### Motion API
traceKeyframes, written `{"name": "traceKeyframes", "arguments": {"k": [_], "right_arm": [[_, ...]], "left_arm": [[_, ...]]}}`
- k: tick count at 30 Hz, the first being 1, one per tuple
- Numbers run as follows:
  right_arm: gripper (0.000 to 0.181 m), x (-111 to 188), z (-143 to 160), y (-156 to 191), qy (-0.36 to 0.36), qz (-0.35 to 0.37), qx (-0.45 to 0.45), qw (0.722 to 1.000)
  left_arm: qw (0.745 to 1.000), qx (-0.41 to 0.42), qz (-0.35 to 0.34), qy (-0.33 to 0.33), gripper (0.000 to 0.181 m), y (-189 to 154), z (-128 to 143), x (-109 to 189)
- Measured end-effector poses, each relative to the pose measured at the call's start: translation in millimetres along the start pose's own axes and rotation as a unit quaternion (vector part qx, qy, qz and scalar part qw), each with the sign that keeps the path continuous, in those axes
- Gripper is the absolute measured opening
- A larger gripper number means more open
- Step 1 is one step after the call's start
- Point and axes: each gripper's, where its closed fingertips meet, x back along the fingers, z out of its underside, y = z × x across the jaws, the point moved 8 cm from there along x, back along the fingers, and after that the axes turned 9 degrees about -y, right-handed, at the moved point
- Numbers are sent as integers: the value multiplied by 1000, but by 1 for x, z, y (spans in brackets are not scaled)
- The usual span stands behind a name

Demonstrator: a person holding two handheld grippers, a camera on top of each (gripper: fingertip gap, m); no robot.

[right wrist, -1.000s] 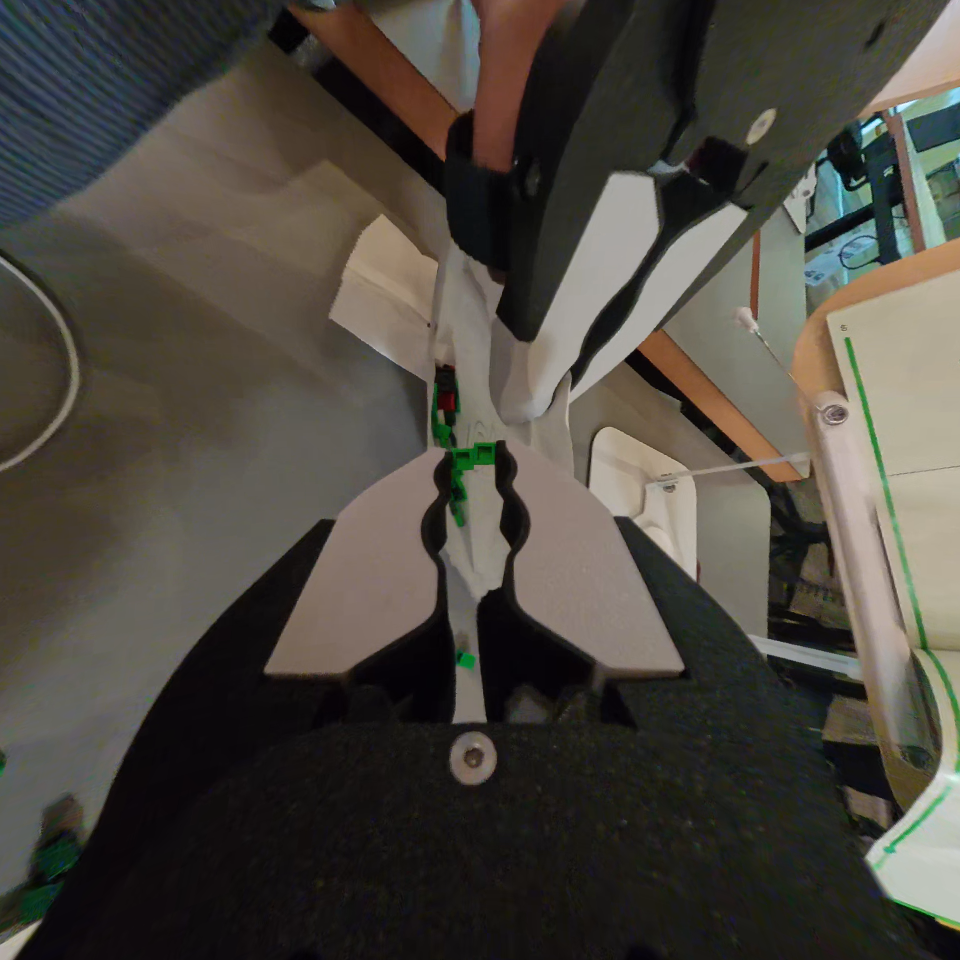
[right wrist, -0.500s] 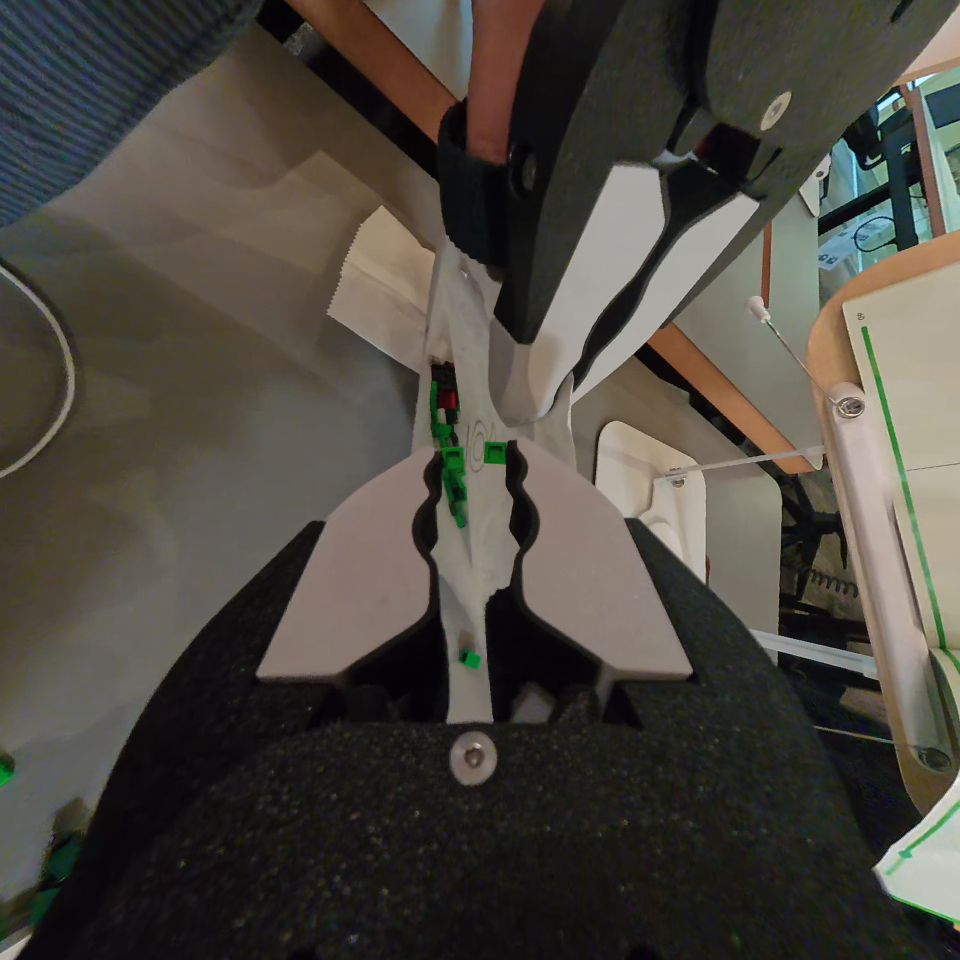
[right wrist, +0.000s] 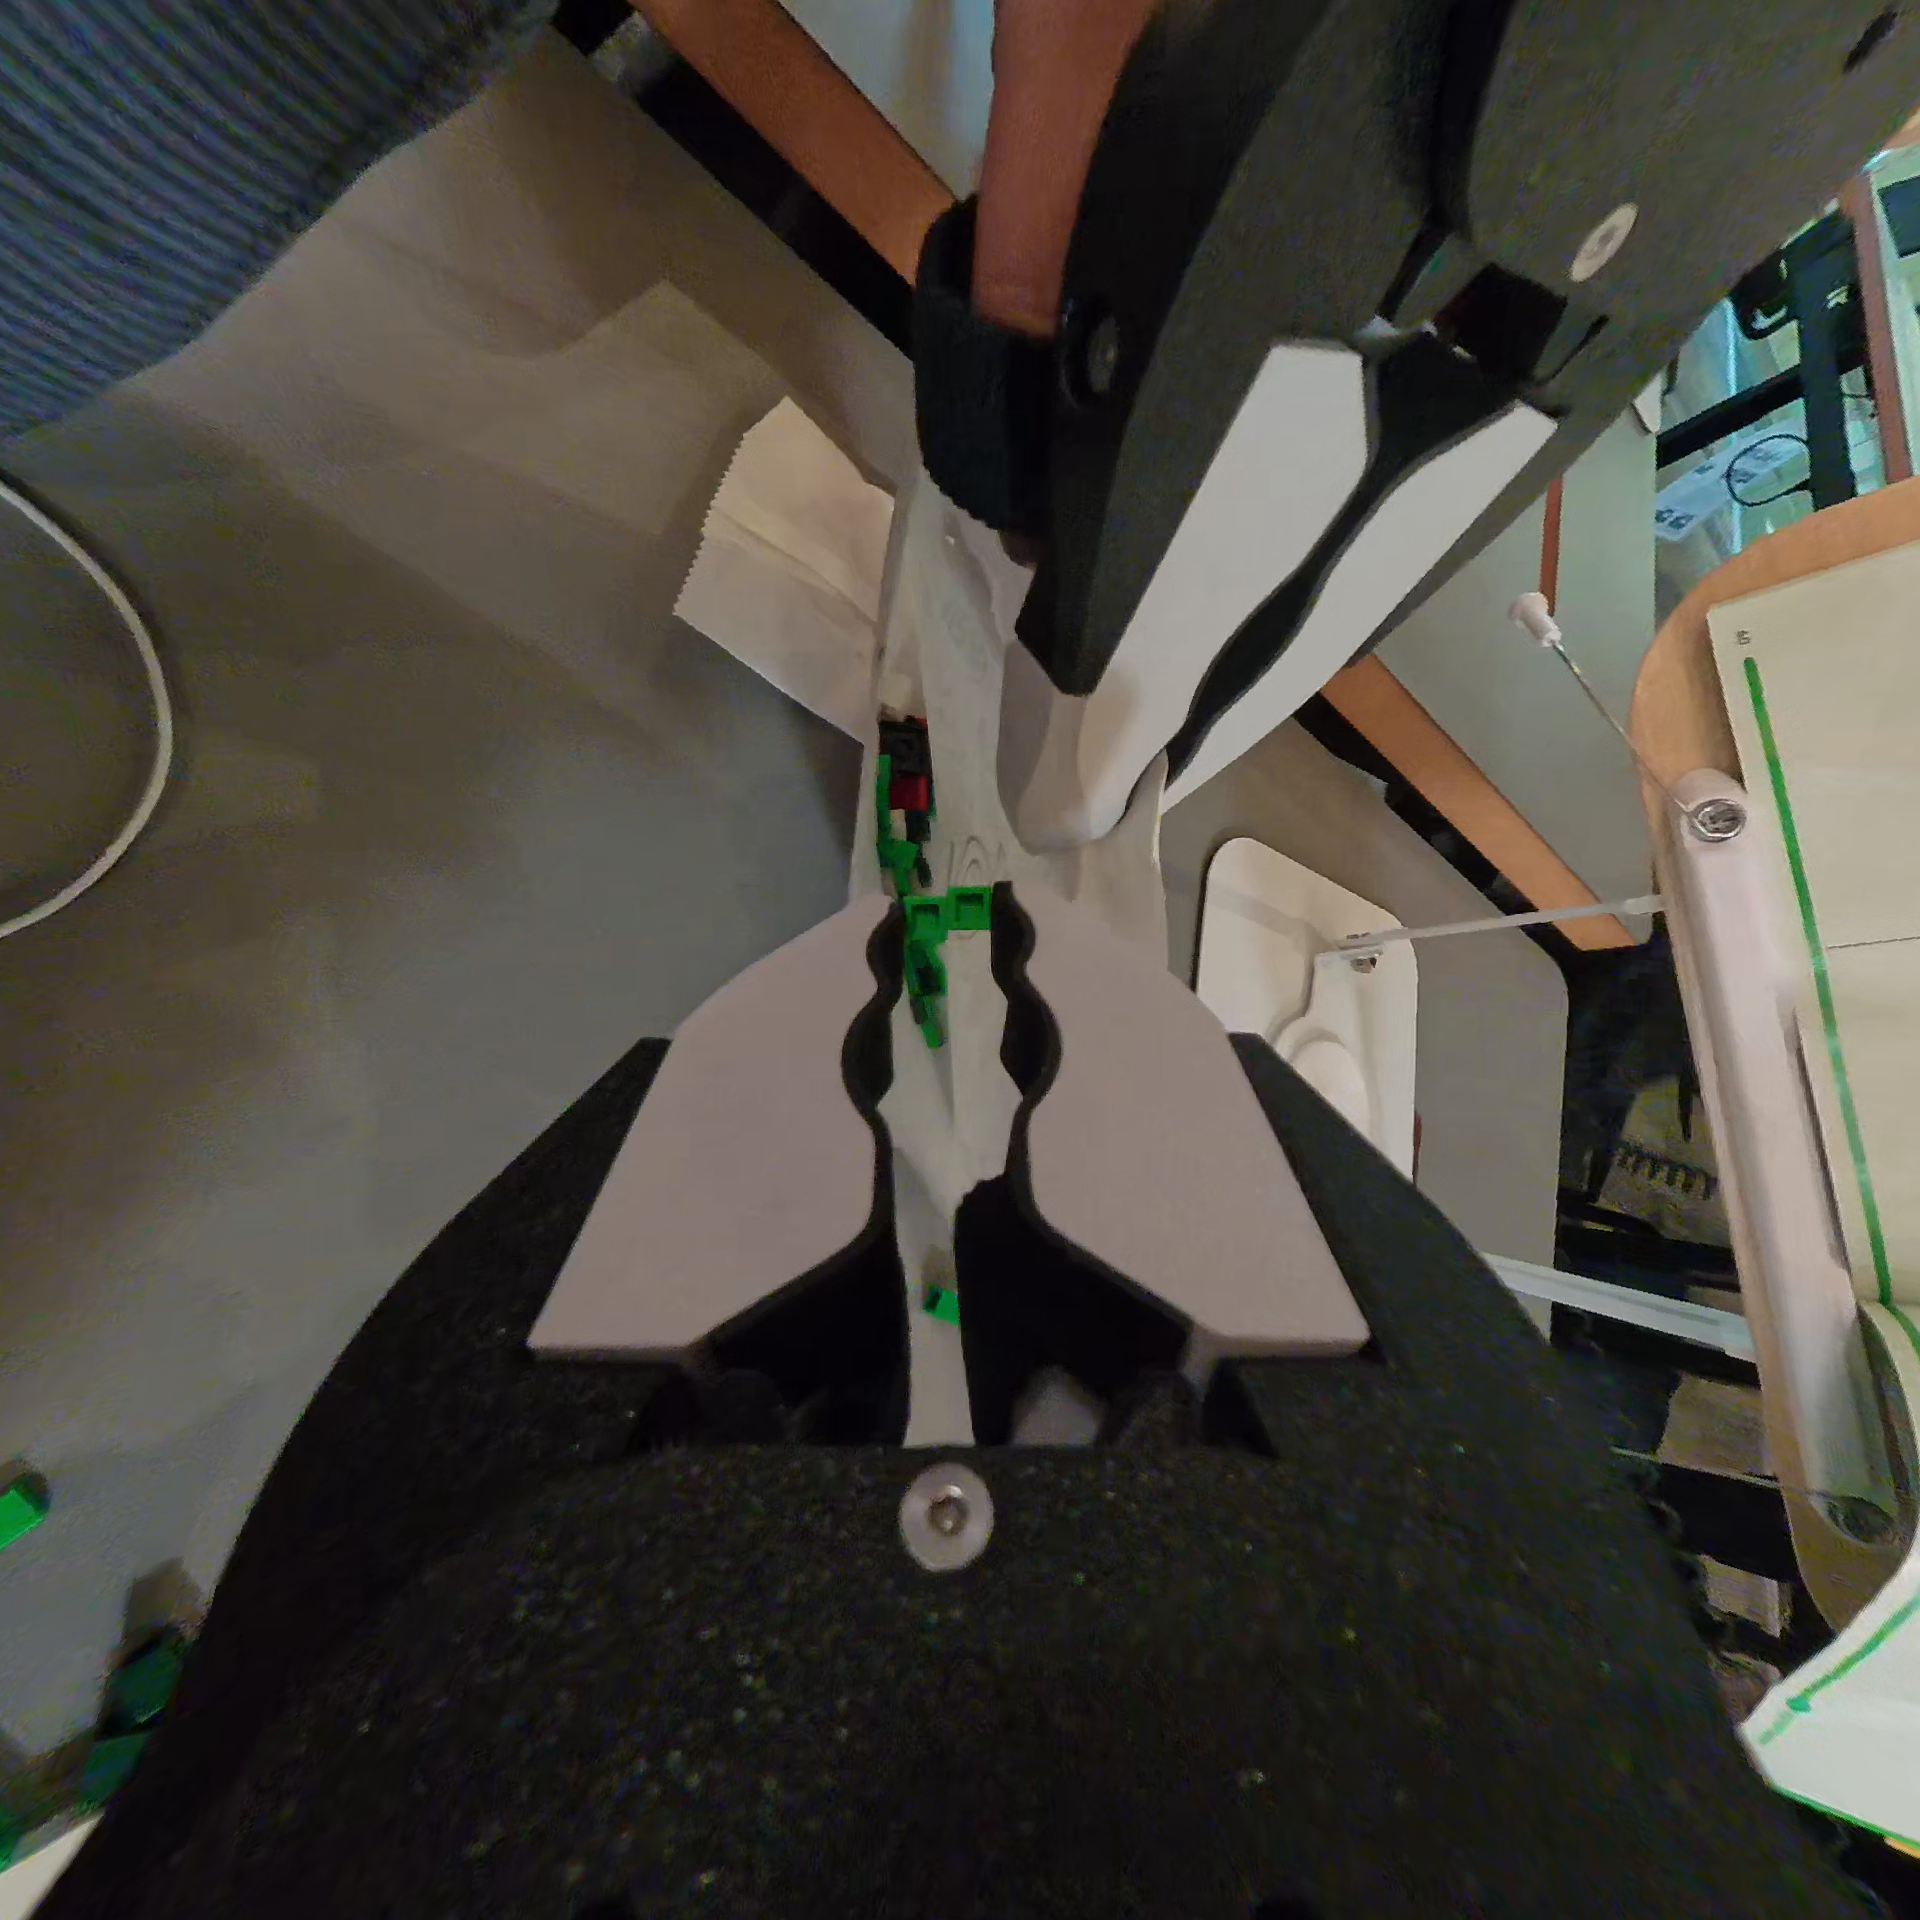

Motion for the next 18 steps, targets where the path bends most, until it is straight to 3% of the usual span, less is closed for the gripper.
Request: {"name": "traceKeyframes", "arguments": {"k": [5,10,14,16,18], "right_arm": [[27,-2,0,-1,4,5,-8,1000],[10,-2,2,0,8,1,-7,1000],[23,-3,2,0,11,9,1,1000],[10,-4,3,1,14,8,5,1000],[7,-4,3,2,15,8,10,1000]], "left_arm": [[1000,-2,2,1,0,-1,0,-1],[1000,-4,2,3,0,-1,-1,-1],[1000,-5,3,3,0,-2,-1,-1],[1000,-5,3,4,0,-2,-2,-2],[1000,-6,3,3,0,-2,-2,-2]]}}
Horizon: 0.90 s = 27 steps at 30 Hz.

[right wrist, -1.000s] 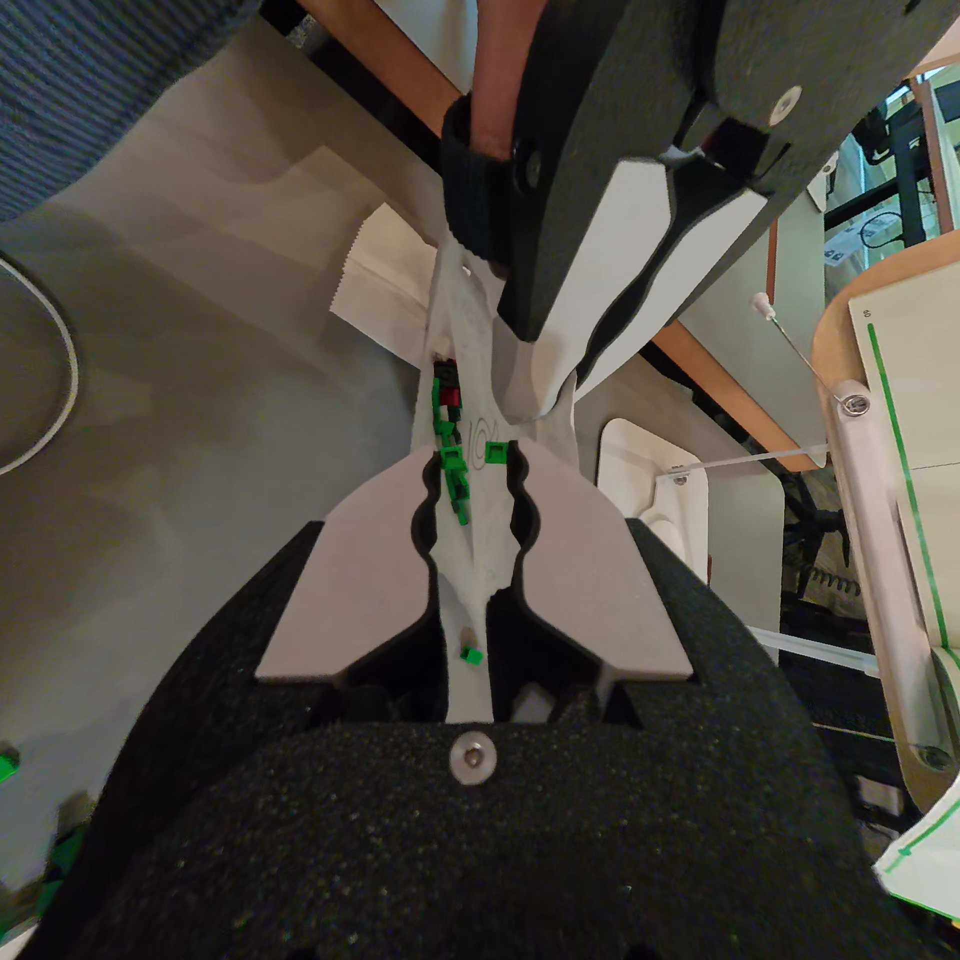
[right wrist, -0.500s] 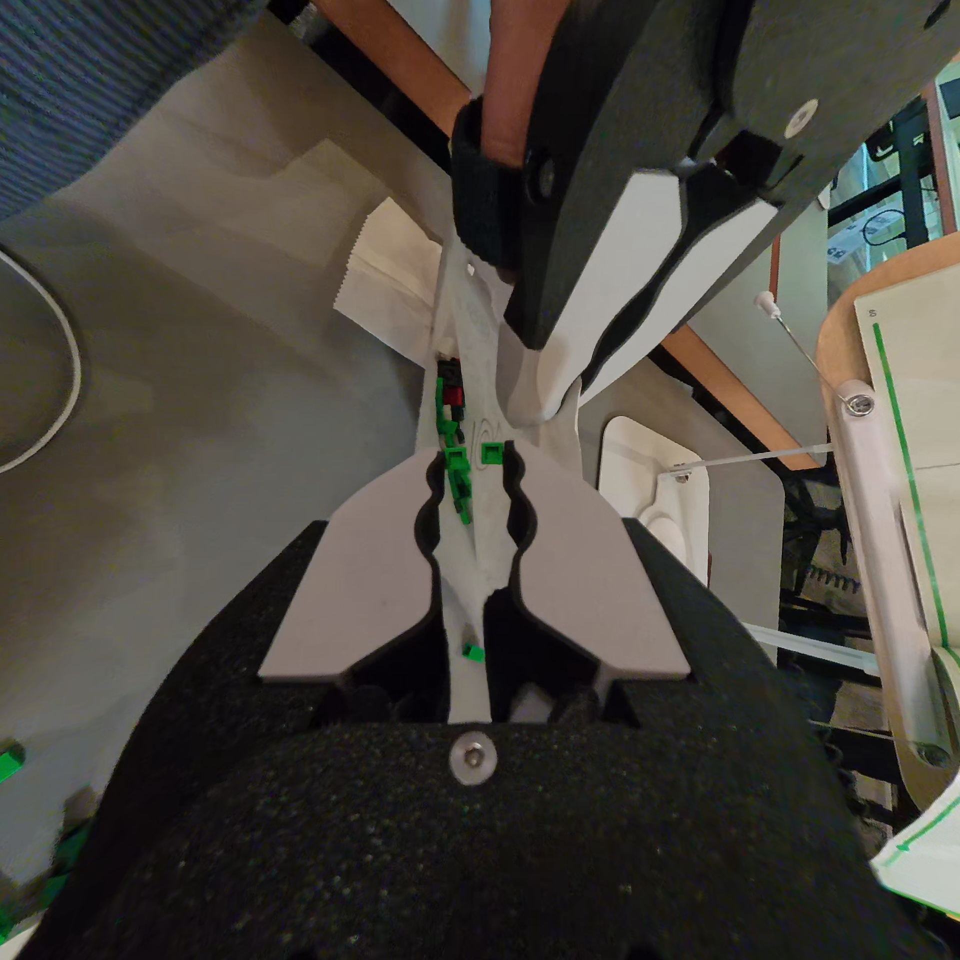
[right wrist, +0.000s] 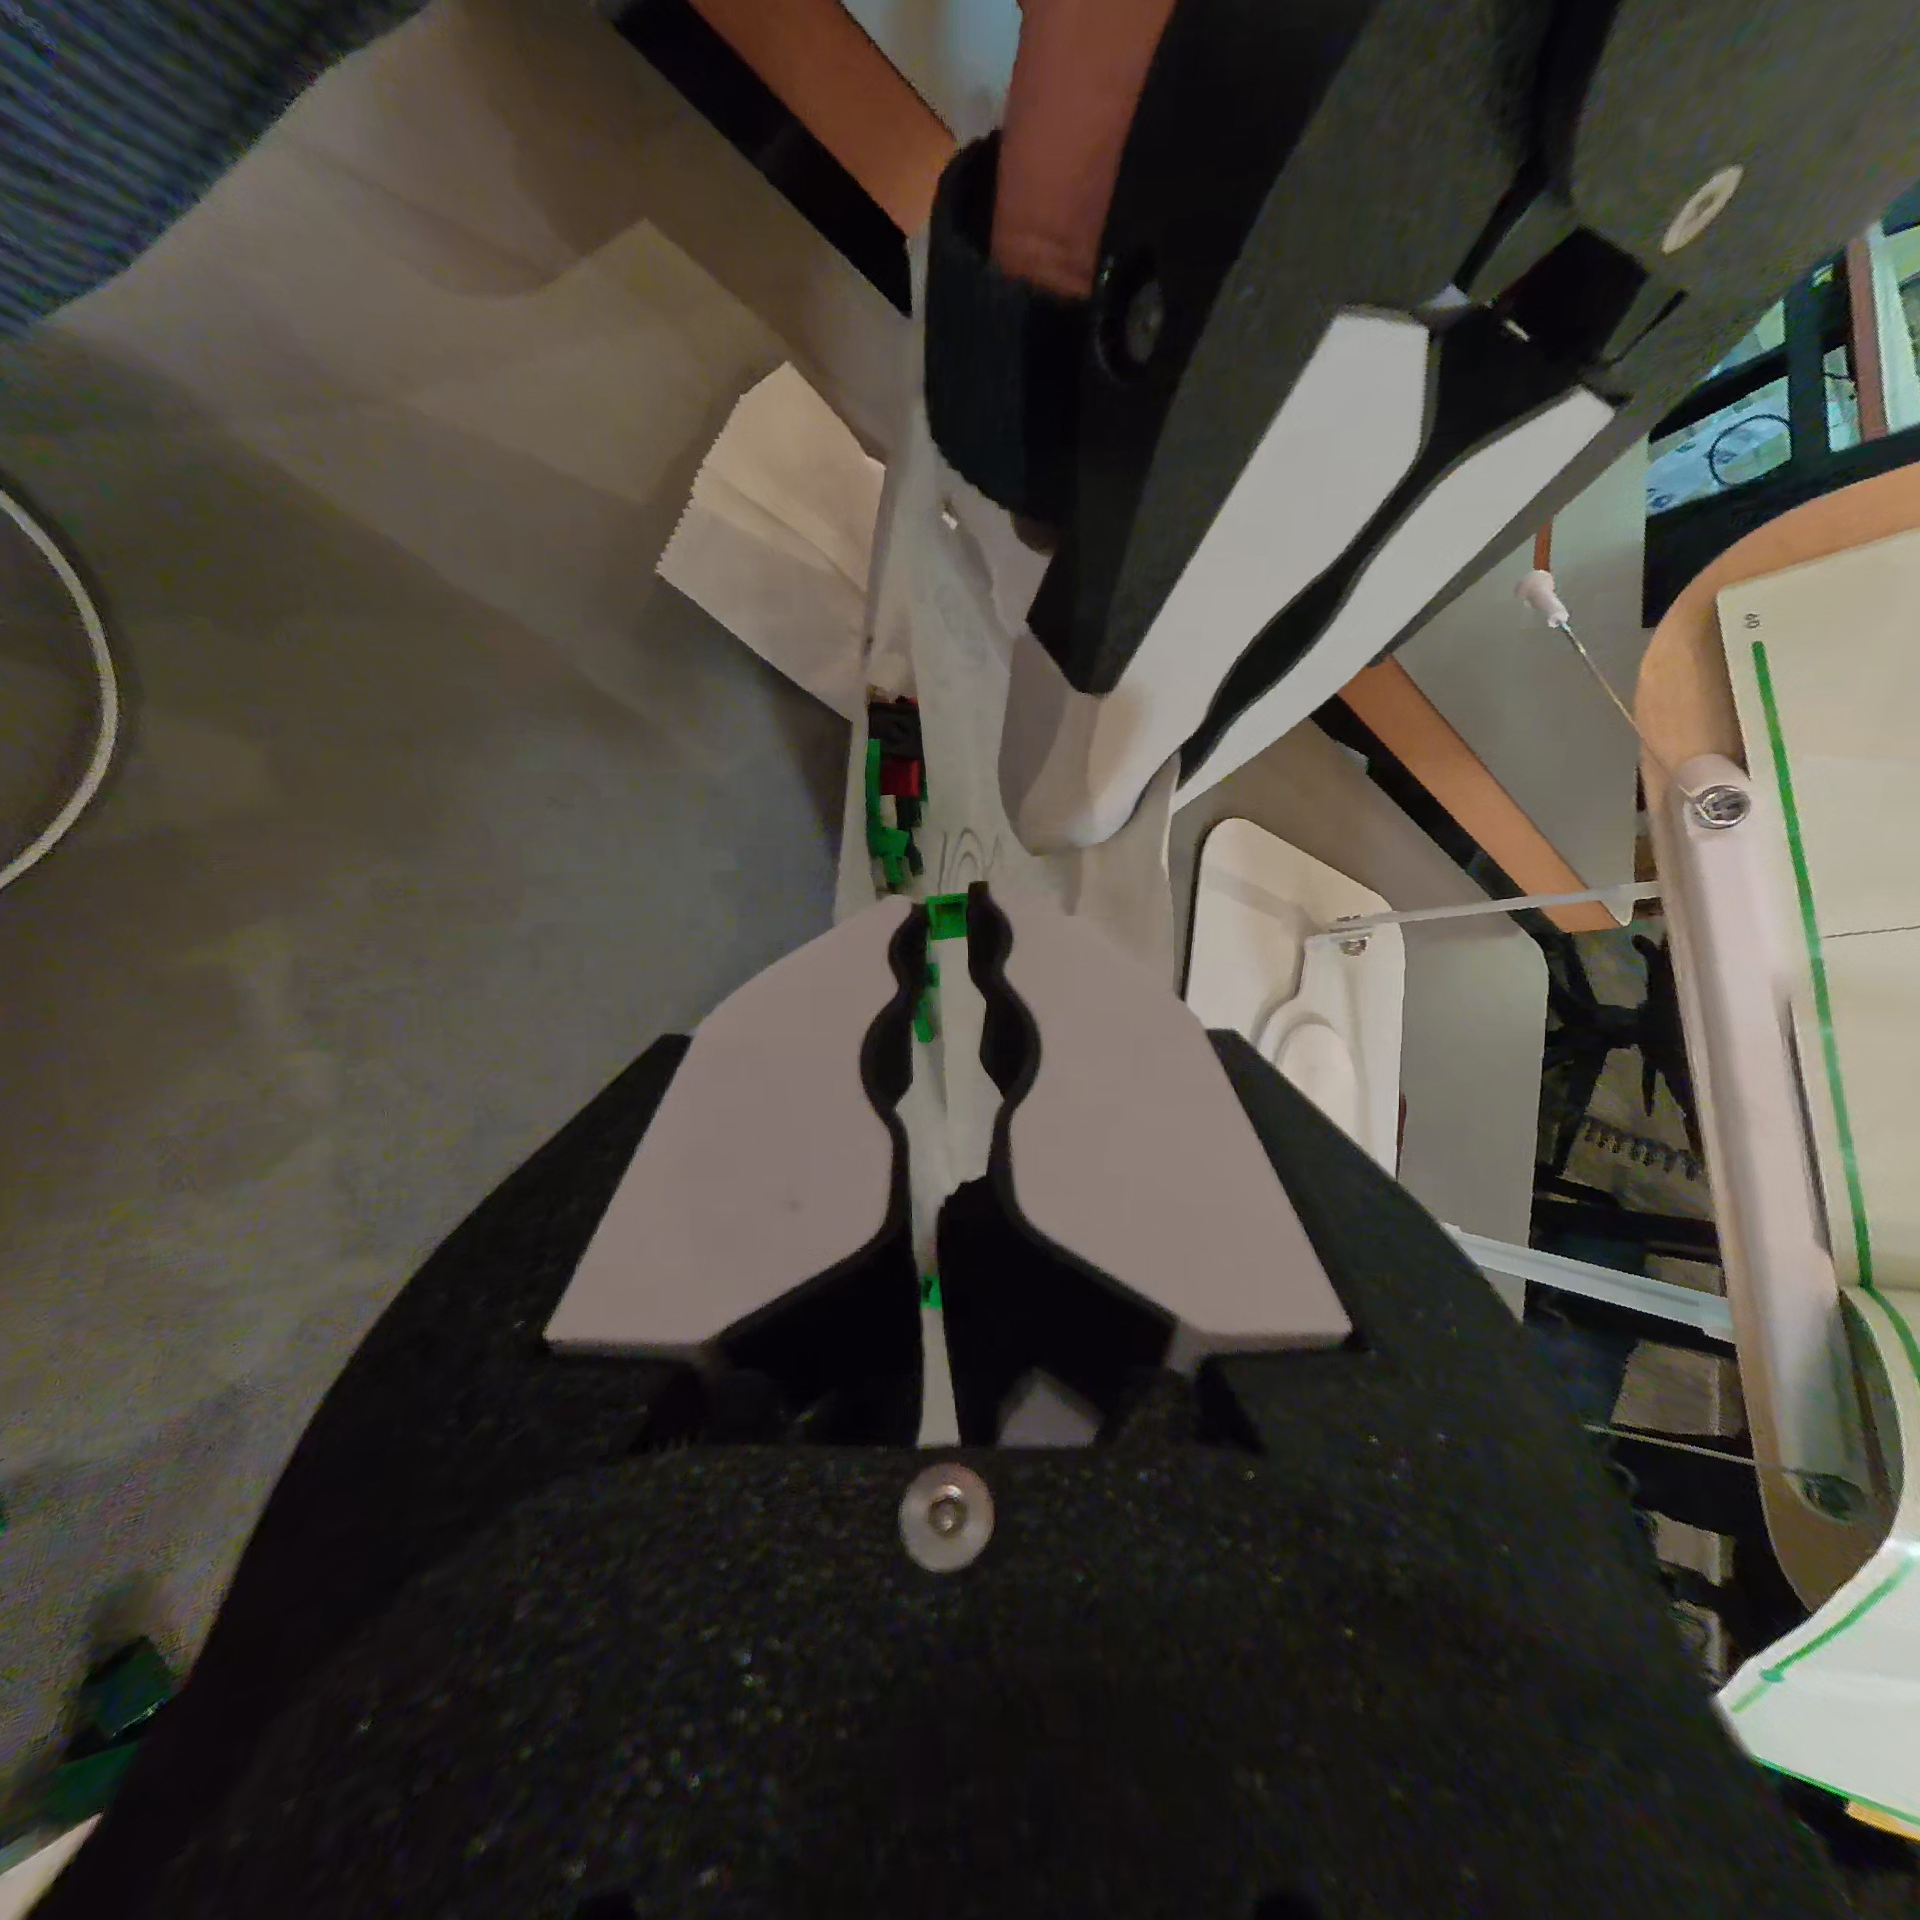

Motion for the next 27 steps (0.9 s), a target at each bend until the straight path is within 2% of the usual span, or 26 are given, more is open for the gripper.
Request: {"name": "traceKeyframes", "arguments": {"k": [2,3,4,7,8,12,14,16,17,22,27], "right_arm": [[19,-1,1,0,-1,9,2,1000],[19,-1,1,0,2,8,3,1000],[9,-1,1,0,4,7,4,1000],[8,-1,2,1,2,13,13,1000],[0,-1,2,1,3,12,13,1000],[2,-2,3,2,10,10,14,1000],[12,-2,3,2,11,12,12,1000],[8,0,3,2,9,16,11,1000],[1,2,2,2,6,20,12,1000],[0,14,2,3,-8,67,-2,998],[0,34,9,12,-19,95,-58,994]], "left_arm": [[1000,-1,1,1,0,0,0,0],[1000,-1,0,1,0,0,0,0],[1000,0,1,2,0,-1,0,0],[1000,-1,2,3,0,-1,-1,-1],[1000,-2,3,3,0,-1,-1,-1],[1000,-2,5,4,0,-1,-1,-2],[1000,-2,3,5,0,-1,-1,-2],[1000,-2,3,5,0,-1,-1,-2],[1000,-1,2,5,0,-1,-1,-2],[1000,-2,1,2,0,0,-1,-2],[1000,-1,2,2,0,0,-1,-2]]}}
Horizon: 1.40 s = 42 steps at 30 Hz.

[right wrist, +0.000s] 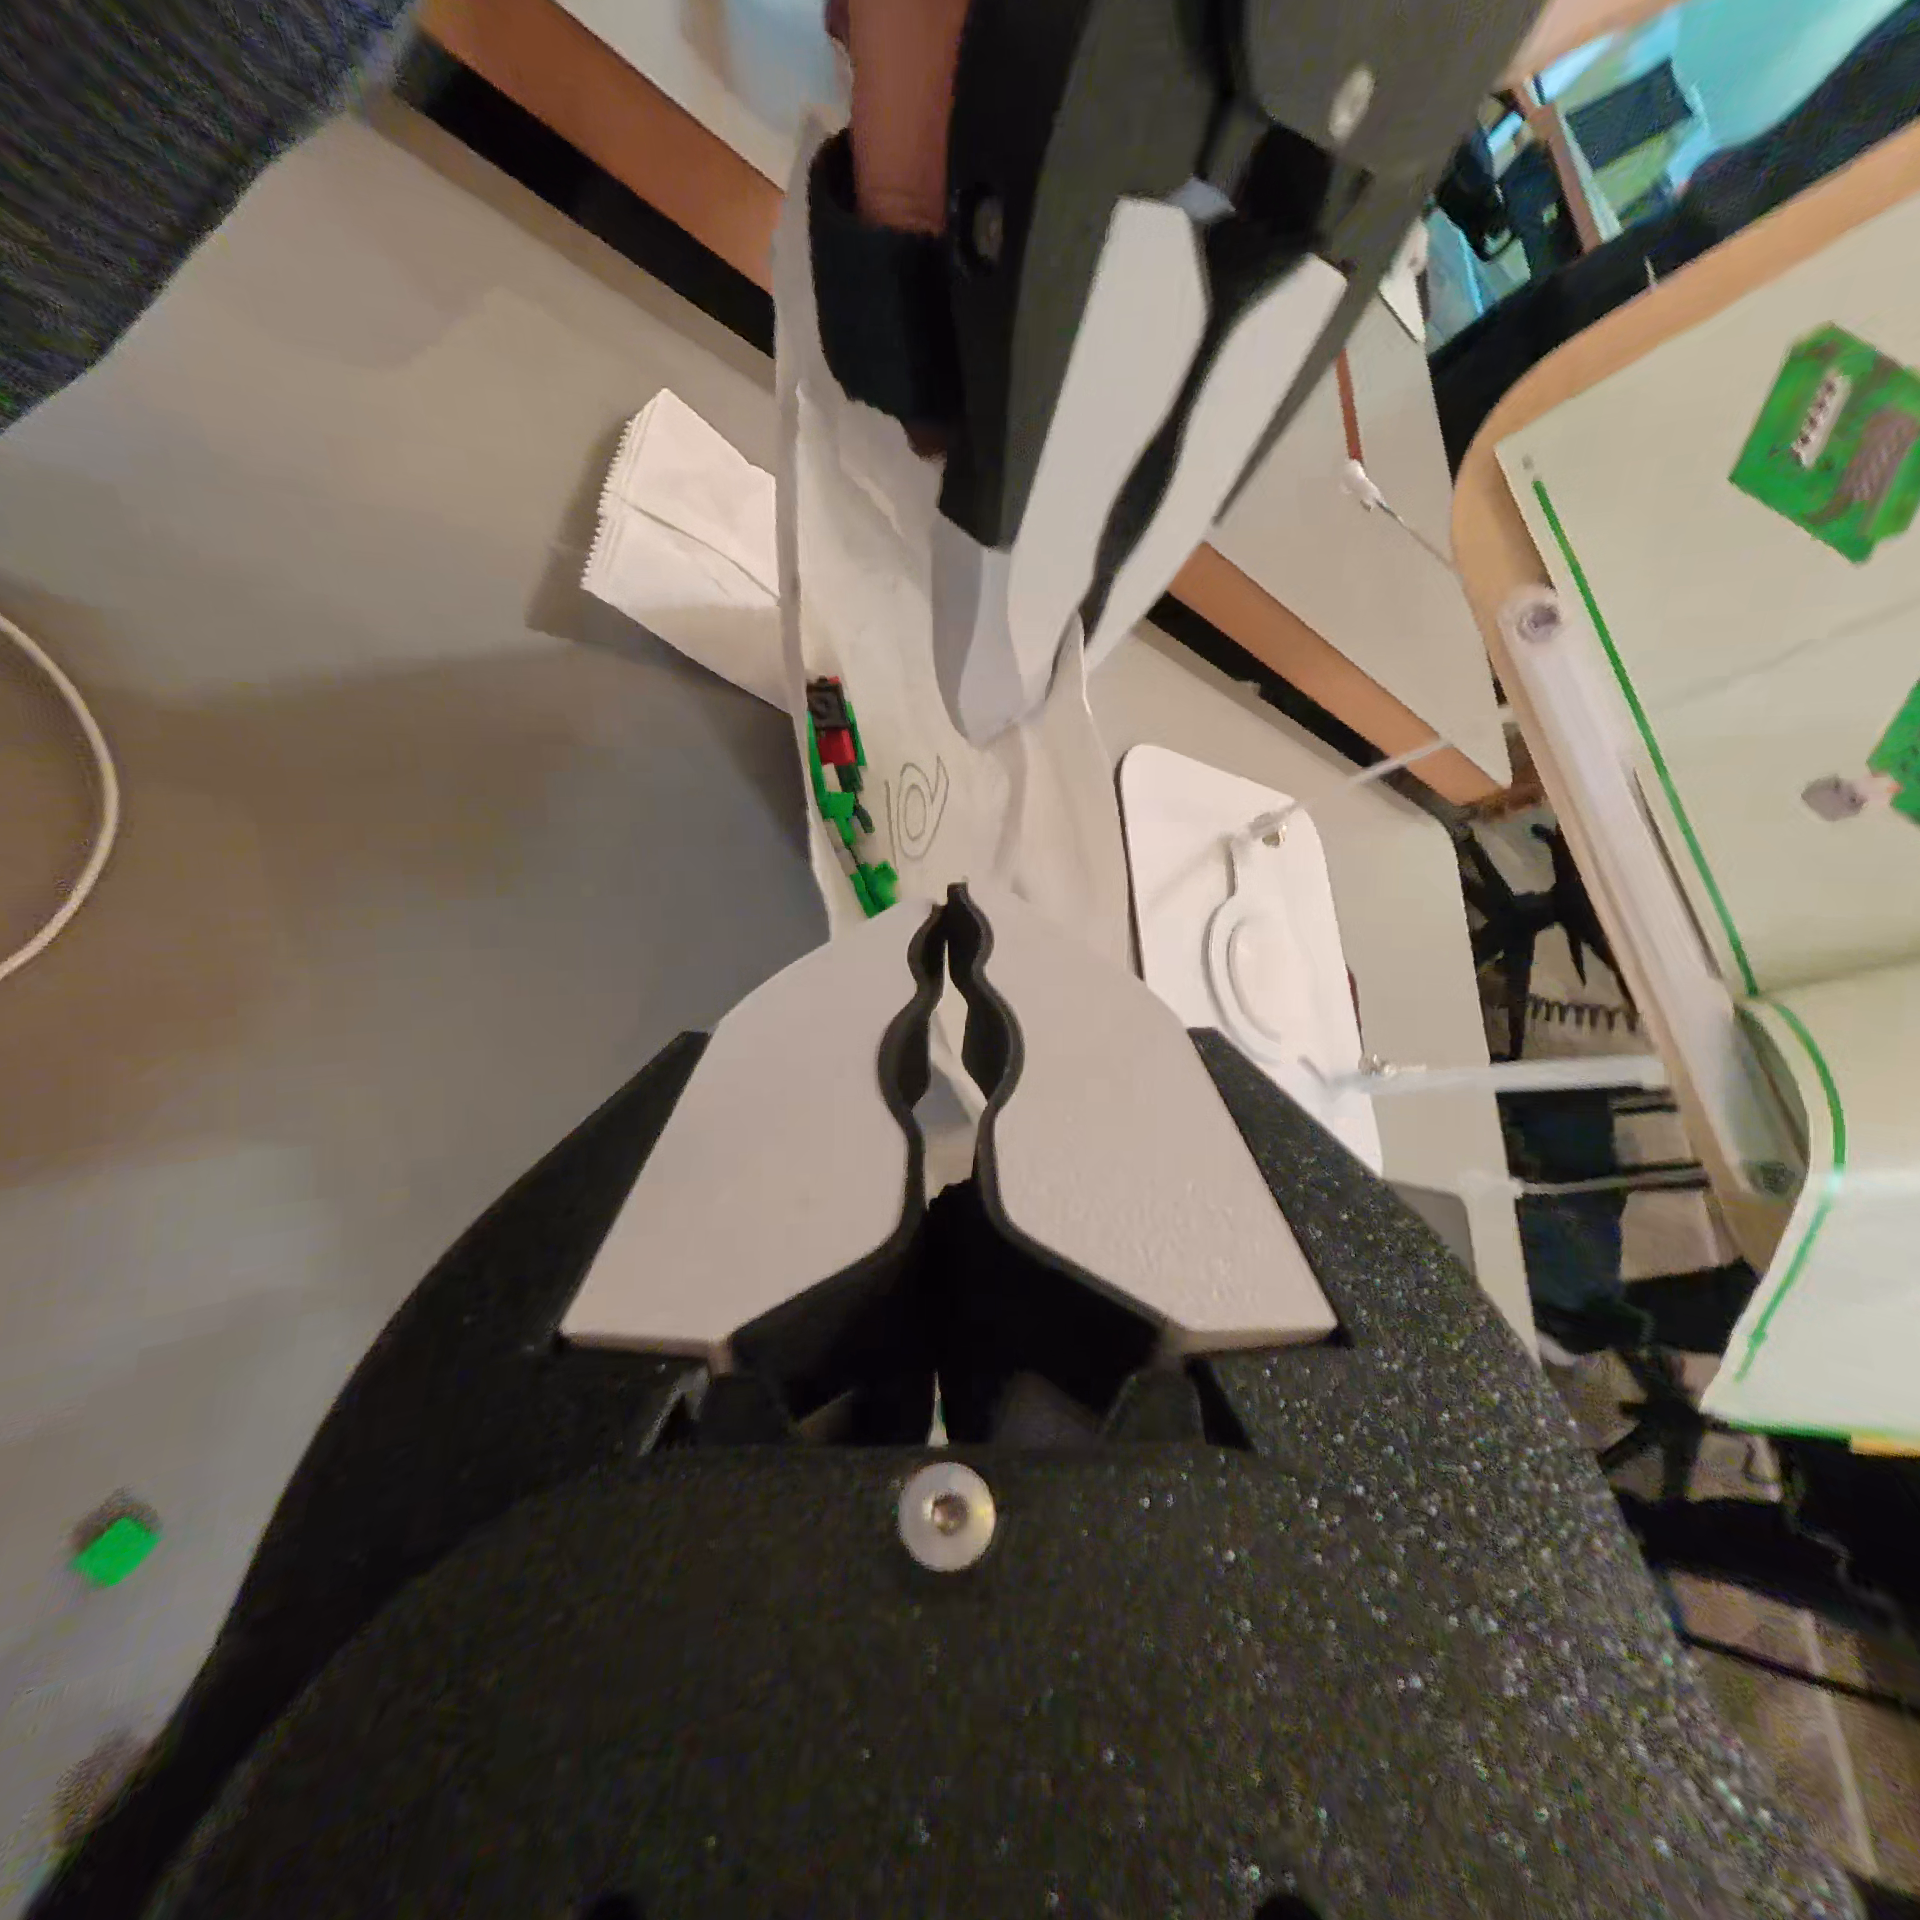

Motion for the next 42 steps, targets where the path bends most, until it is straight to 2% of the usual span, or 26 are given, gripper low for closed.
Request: {"name": "traceKeyframes", "arguments": {"k": [7,13,19,28,42], "right_arm": [[0,28,17,-2,6,16,-91,996],[0,36,33,-1,10,3,-147,989],[0,39,44,-3,26,-1,-160,987],[8,42,50,-5,23,-9,-183,983],[18,37,61,-4,57,-26,-206,976]], "left_arm": [[1000,0,-2,2,0,0,0,-1],[1000,0,-4,5,0,0,-1,-1],[1000,-1,-8,8,0,1,-1,-3],[1000,7,-11,5,0,3,2,-1],[1000,8,-11,6,0,5,3,-1]]}}
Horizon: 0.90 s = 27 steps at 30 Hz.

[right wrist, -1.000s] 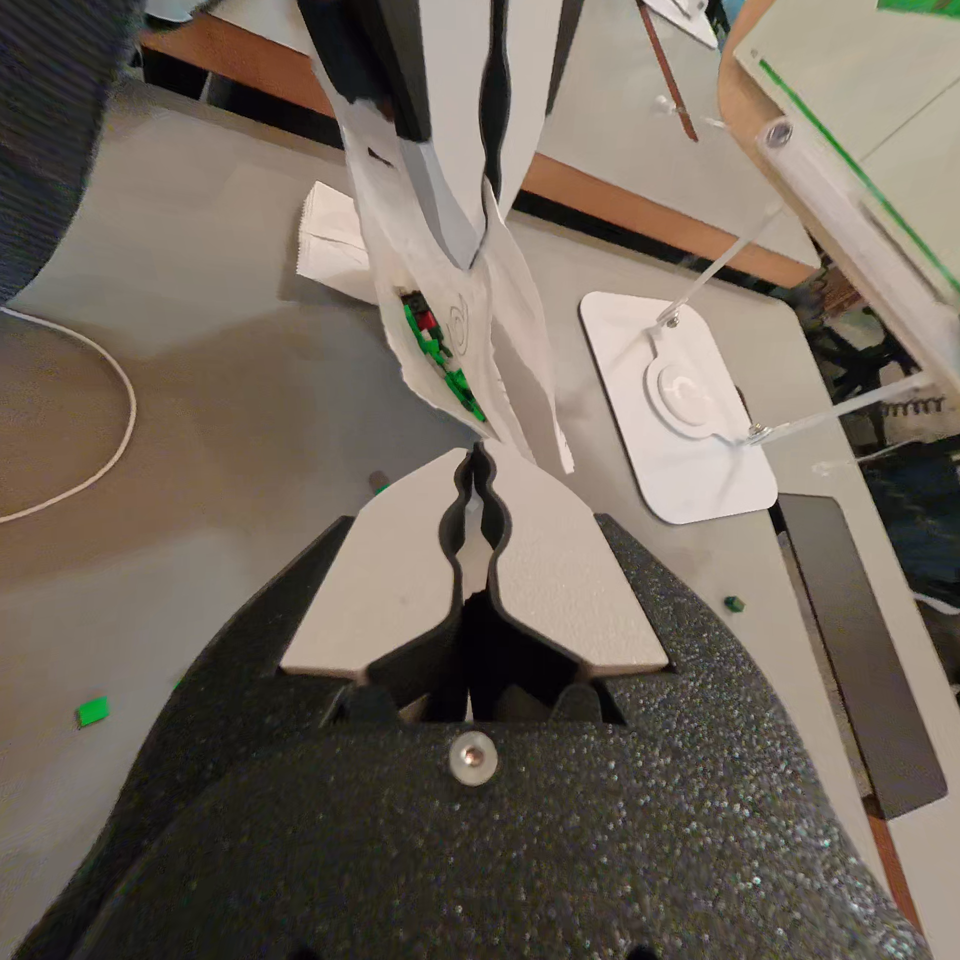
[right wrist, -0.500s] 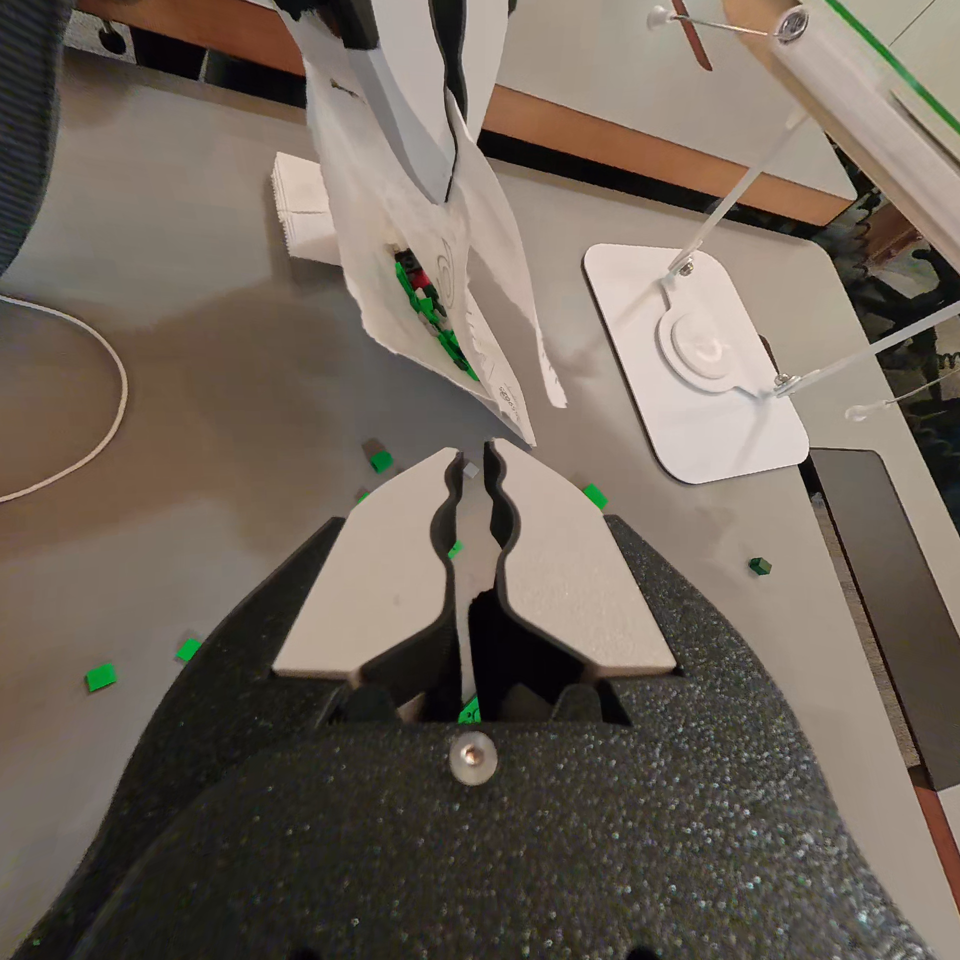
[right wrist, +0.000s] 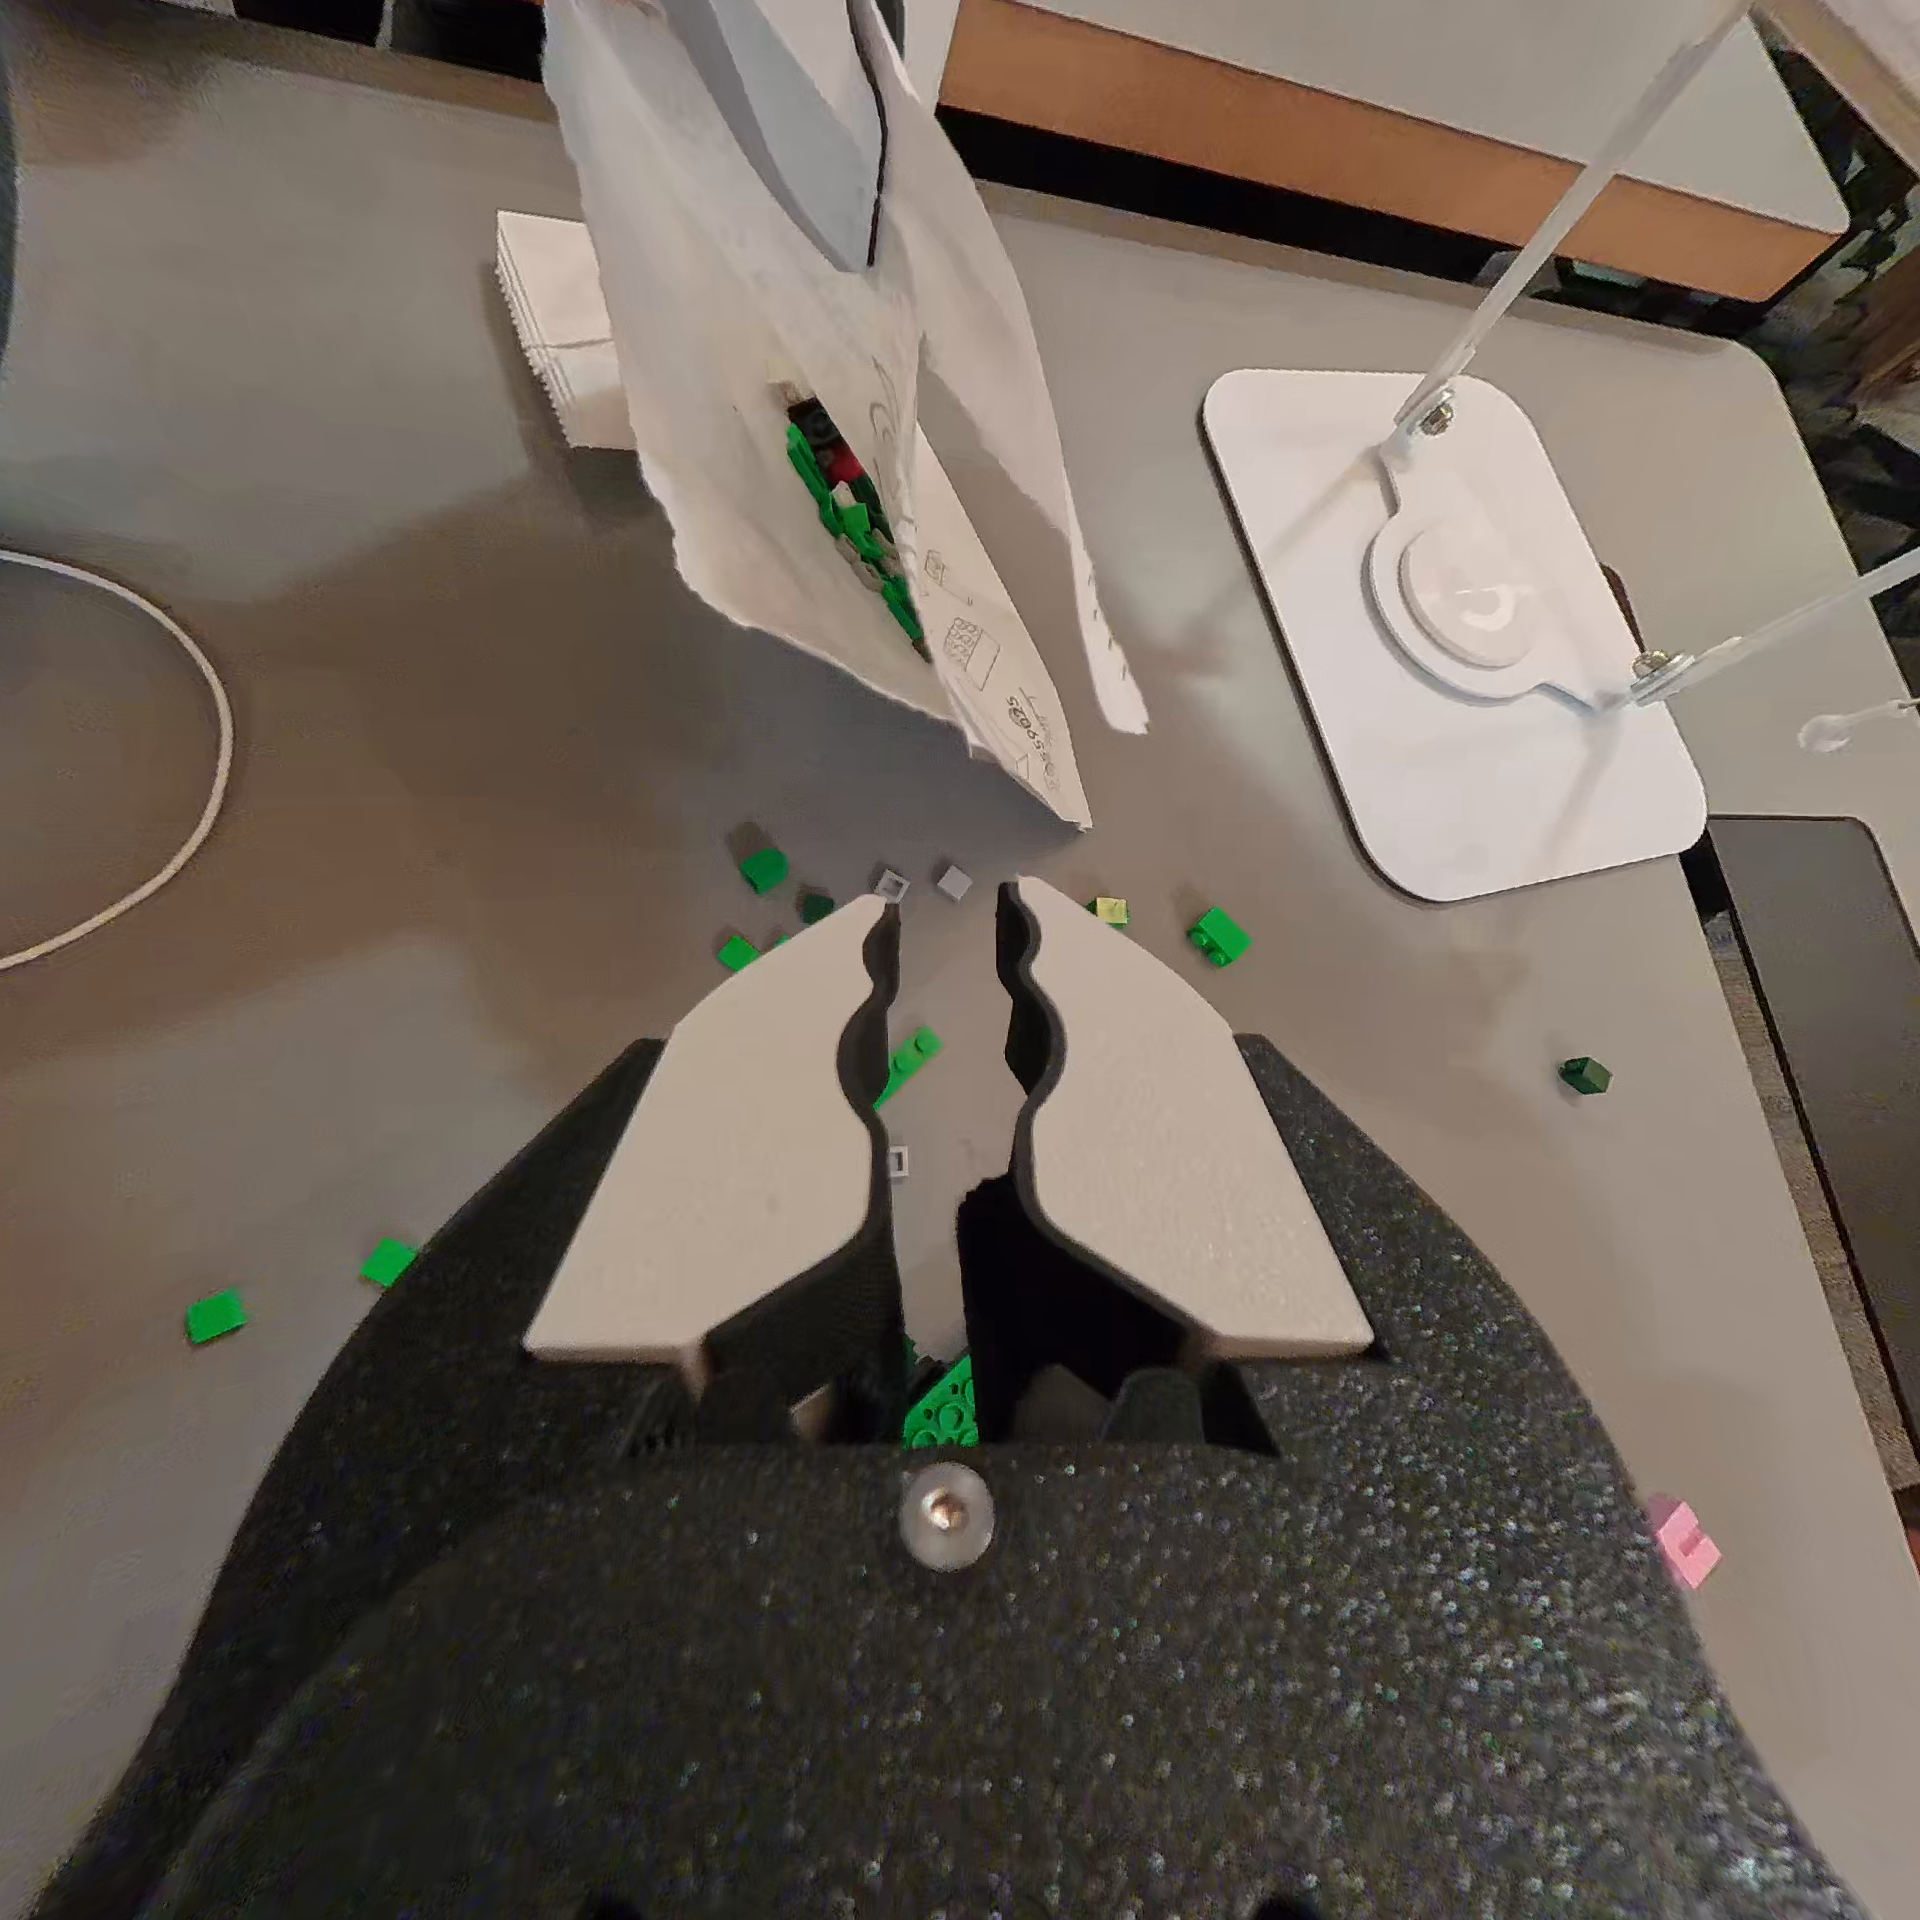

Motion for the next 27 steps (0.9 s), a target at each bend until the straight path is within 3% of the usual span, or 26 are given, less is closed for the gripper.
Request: {"name": "traceKeyframes", "arguments": {"k": [8,12,22,27], "right_arm": [[15,1,11,-6,29,9,5,1000],[5,0,26,2,53,-70,1,996],[19,-23,49,12,104,-124,-1,987],[23,-31,45,16,80,-126,2,989]], "left_arm": [[1000,2,-5,-6,0,1,1,3],[1000,5,-6,-6,0,2,3,3],[1000,4,-6,-3,0,2,2,2],[1000,3,-10,-6,0,3,2,3]]}}
